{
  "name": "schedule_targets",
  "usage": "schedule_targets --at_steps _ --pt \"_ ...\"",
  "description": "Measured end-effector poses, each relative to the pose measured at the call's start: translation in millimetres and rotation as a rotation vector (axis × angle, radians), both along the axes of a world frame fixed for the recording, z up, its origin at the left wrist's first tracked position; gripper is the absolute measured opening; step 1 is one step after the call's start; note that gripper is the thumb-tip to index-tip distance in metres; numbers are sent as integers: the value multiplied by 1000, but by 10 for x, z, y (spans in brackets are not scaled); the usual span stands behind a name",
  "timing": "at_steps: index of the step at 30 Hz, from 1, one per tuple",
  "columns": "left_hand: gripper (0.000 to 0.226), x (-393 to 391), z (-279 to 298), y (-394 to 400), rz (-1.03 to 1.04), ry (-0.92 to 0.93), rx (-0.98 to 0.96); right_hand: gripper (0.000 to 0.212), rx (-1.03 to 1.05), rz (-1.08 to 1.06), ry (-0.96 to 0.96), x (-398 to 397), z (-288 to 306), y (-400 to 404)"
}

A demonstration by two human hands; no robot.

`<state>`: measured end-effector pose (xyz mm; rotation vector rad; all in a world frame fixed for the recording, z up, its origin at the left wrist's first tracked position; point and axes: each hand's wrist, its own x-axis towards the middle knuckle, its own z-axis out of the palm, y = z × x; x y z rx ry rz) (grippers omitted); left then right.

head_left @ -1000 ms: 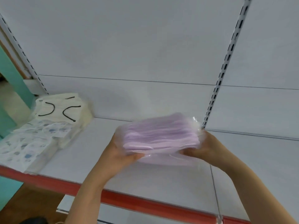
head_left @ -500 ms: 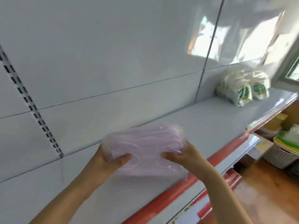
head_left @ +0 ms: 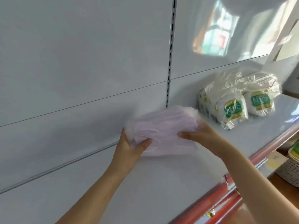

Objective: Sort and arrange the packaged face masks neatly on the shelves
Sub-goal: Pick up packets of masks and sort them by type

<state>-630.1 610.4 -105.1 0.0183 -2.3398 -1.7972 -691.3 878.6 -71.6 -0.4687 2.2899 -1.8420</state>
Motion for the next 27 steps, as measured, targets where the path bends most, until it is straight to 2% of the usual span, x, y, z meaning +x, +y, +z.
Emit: schedule_targets --at_steps 2,5,8,10,14,15,17,19,21,24,27 --pt "83 -348 0 240 53 -8 9 66 25 30 7 -449 105 233" --pt "96 -615 -27 666 236 -39 46 96 51 96 -36 -994 89 512" --pt "105 -673 -206 902 313 -62 35 114 -64 0 -234 -1118 -222 505" --pt "99 -795 -254 1054 341 -54 31 102 -49 -58 -236 -1153 -359 488" --pt "88 -904 -269 1260 332 -35 50 53 -37 -194 -123 -1247 -316 460" --pt "84 -915 -271 1296 301 -39 29 53 -26 -222 -76 -1278 -294 479" --pt "81 -925 -302 1310 272 -56 -38 69 57 -255 -10 -1302 -257 488" --pt "90 -908 -334 1267 325 -49 -86 77 160 -284 62 -1308 -278 493" --pt "97 -865 -328 1240 368 -60 -110 78 178 -298 145 -1236 -279 465" --pt "73 -802 -317 1271 413 -70 -150 88 182 -231 246 -1082 -221 387" --pt "73 -851 -314 1313 448 -44 -179 100 248 -195 336 -1063 -176 330"
